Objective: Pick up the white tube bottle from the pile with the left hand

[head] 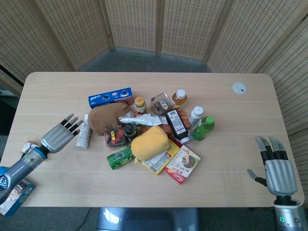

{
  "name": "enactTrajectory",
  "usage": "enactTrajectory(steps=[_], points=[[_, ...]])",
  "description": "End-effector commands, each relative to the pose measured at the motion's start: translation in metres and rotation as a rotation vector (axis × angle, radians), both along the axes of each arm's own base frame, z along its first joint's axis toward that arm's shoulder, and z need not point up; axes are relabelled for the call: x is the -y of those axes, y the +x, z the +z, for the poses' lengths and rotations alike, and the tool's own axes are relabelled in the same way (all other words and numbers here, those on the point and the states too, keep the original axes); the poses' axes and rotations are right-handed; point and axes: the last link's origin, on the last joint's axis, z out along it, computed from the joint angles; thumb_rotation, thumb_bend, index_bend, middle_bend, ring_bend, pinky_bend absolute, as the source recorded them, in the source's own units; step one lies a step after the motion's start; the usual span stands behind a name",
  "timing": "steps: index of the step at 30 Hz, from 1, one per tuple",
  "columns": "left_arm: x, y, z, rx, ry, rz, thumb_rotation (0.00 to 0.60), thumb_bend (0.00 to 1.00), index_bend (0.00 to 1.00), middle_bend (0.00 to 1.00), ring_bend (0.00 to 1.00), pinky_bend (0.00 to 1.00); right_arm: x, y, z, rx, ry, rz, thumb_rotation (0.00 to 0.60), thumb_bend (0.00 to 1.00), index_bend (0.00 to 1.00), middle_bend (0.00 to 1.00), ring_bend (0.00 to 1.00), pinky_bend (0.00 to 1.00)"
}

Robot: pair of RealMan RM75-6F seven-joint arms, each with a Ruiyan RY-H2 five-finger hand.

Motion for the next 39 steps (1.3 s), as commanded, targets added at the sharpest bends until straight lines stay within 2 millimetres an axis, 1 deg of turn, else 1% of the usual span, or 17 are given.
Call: enactTrajectory(steps=[1,8,16,22,28,31,34,39], points=[[-0.002,0.001,-0.01,-0.014,0.003,-0.011,0.6,0.0,0.27,0.0,0.0,0.0,0.0,0.0,0.001,0.003,0.0,0.003,0.6,0.0,0.0,0.0,0.0,0.0],[-0.003,0.002,-0.032,-0.022,0.009,-0.01,0.6,0.0,0.26,0.0,0.0,0.0,-0.001,0.001,0.002,0.02,0.008,0.001,0.6,0.0,0.0,0.0,0.0,0.0],[-0.012,0.003,-0.048,-0.042,0.044,-0.01,0.6,0.0,0.26,0.0,0.0,0.0,0.0,0.001,0.004,0.027,0.003,0.001,0.6,0.0,0.0,0.0,0.0,0.0],[-0.017,0.006,-0.059,-0.063,0.06,-0.026,0.6,0.0,0.26,0.0,0.0,0.0,-0.001,0.002,0.004,0.027,0.001,0.006,0.6,0.0,0.0,0.0,0.0,0.0],[-0.017,0.006,-0.07,-0.1,0.065,-0.079,0.6,0.0,0.26,0.0,0.0,0.0,-0.001,0.004,0.005,0.029,0.001,0.01,0.6,0.0,0.0,0.0,0.0,0.0],[-0.017,0.005,-0.075,-0.105,0.064,-0.088,0.6,0.0,0.24,0.0,0.0,0.0,-0.002,0.004,0.005,0.029,0.002,0.012,0.6,0.0,0.0,0.0,0.0,0.0],[-0.016,0.003,-0.078,-0.123,0.064,-0.112,0.6,0.0,0.23,0.0,0.0,0.0,-0.002,0.004,0.005,0.031,0.001,0.012,0.6,0.0,0.0,0.0,0.0,0.0],[-0.016,0.001,-0.079,-0.135,0.069,-0.138,0.6,0.0,0.25,0.0,0.0,0.0,-0.002,0.005,0.005,0.031,0.002,0.013,0.6,0.0,0.0,0.0,0.0,0.0]])
